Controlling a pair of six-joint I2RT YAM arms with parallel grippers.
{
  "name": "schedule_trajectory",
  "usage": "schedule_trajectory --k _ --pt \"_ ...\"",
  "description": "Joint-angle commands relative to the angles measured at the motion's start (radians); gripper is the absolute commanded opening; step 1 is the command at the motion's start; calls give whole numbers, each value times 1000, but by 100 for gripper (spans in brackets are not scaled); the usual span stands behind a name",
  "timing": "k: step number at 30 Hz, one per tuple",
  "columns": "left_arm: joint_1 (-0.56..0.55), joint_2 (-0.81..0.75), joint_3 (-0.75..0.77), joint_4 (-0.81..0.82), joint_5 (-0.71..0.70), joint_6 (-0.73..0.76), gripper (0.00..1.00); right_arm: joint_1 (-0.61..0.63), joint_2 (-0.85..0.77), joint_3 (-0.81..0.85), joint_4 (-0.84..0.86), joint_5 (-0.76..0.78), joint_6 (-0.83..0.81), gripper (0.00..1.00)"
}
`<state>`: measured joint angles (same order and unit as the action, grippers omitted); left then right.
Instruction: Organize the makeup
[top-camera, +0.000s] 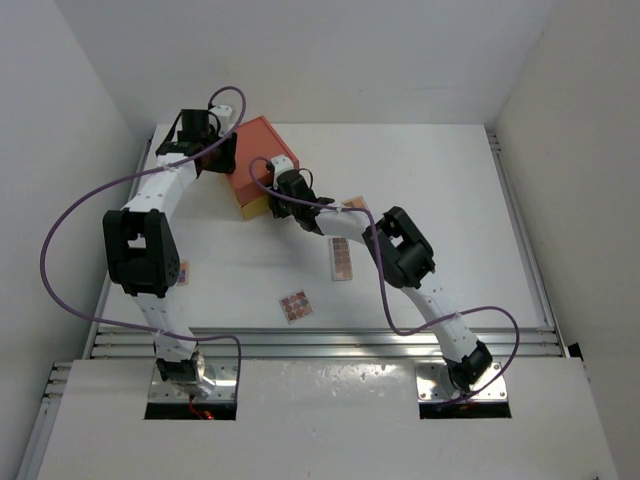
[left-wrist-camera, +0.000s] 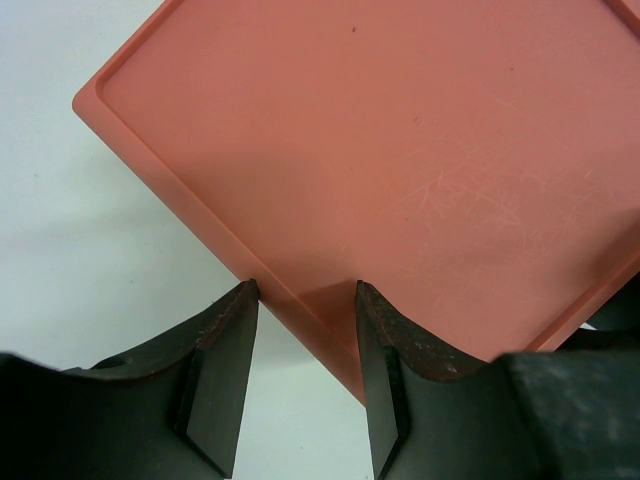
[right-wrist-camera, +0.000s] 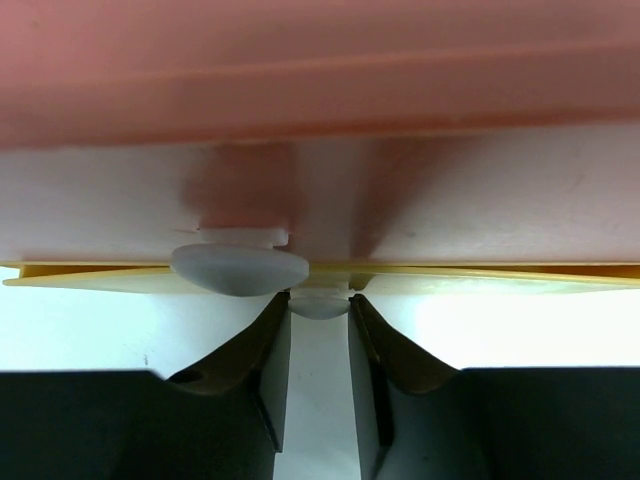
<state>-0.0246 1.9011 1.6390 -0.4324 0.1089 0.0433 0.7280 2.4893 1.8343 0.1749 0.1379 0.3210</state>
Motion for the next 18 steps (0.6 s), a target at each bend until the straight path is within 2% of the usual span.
schedule_trajectory --k 1,8,12,18 --pt "8 49 -10 -100 2 -3 48 -1 -15 46 49 37 -16 26" --pt "17 49 -10 -100 2 -3 48 -4 -32 28 58 42 -56 13" --pt "17 49 -10 -100 2 -3 48 -2 -82 -23 77 46 -106 1" --pt "17 49 -1 -100 -8 -3 48 7 -202 -255 159 26 -141 1"
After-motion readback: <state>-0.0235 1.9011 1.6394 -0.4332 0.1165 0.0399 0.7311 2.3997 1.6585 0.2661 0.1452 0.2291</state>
